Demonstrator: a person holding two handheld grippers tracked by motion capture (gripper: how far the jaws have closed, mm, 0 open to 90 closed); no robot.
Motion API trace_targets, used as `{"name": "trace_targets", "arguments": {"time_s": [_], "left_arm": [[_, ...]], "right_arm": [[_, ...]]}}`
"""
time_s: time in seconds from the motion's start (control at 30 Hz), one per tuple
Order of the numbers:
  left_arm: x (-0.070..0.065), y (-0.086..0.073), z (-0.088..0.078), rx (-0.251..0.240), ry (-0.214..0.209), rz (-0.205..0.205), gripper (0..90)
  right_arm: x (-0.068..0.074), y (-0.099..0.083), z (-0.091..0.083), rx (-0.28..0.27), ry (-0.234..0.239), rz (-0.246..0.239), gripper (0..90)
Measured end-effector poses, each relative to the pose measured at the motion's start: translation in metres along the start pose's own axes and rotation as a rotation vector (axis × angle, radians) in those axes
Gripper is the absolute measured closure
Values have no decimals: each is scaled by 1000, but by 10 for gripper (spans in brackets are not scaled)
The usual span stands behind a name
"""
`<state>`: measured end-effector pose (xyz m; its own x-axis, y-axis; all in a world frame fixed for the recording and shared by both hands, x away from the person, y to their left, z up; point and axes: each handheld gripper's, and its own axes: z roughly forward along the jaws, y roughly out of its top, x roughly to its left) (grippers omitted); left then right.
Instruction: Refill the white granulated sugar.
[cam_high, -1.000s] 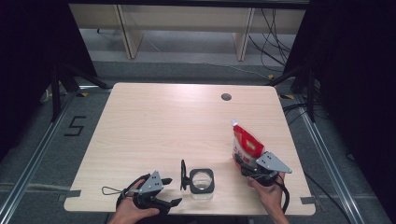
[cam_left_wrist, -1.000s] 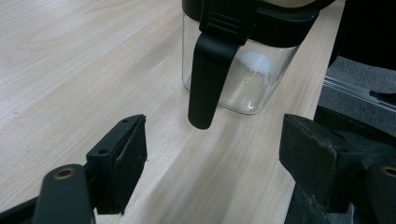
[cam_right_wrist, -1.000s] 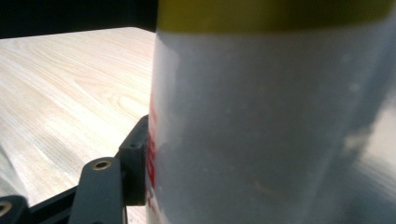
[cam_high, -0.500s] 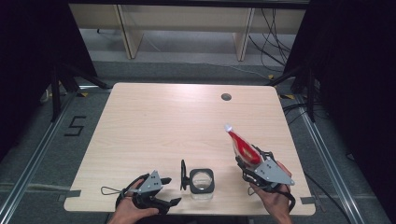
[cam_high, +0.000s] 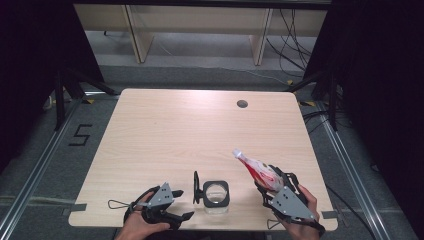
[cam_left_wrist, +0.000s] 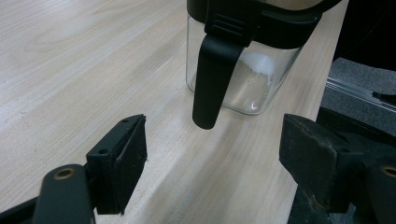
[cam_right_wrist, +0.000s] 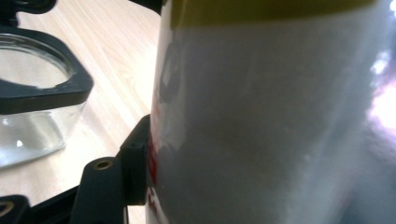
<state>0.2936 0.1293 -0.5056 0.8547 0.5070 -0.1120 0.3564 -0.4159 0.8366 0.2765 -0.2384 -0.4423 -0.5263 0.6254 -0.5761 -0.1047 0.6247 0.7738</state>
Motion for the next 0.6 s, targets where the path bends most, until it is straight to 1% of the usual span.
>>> {"name": "trace_targets", "arguments": {"time_s": [0.03,0.07,0.13,0.17,0.2,0.23,0.27,0.3,0.33,0.37,0.4,0.43,0.5,0.53,0.57,0.6], "left_arm": [[0,0,1,-6,-1,-1,229],[0,0,0,-2,5,-2,229],[0,0,0,3,4,6,229],[0,0,0,2,4,3,229],[0,0,0,-2,3,-1,229],[0,0,0,1,4,3,229],[0,0,0,3,5,-2,229],[0,0,0,2,4,4,229],[0,0,0,3,4,5,229],[0,0,0,-3,3,-1,229],[0,0,0,-4,1,-1,229],[0,0,1,-7,0,-11,229],[0,0,1,-6,-1,-9,229],[0,0,0,3,4,-2,229],[0,0,0,3,4,-2,229],[0,0,0,4,5,-1,229]], "right_arm": [[2,1,-2,2,6,0,388],[3,1,-4,5,6,-17,388],[5,3,-7,23,0,-69,389],[6,3,-8,22,-2,-94,389],[7,4,-10,19,8,-92,389],[7,4,-10,29,-4,-126,390],[8,4,-11,30,-1,-139,390],[8,4,-11,35,-6,-169,390],[9,5,-12,40,-5,-176,391],[9,5,-12,42,-6,-213,391],[10,5,-12,50,-4,-228,391],[10,5,-13,51,-5,-242,392],[10,5,-15,54,-2,-254,392],[10,5,-16,56,-4,-291,393],[11,6,-16,65,-6,-323,393],[13,6,-17,75,-16,-335,393]]}}
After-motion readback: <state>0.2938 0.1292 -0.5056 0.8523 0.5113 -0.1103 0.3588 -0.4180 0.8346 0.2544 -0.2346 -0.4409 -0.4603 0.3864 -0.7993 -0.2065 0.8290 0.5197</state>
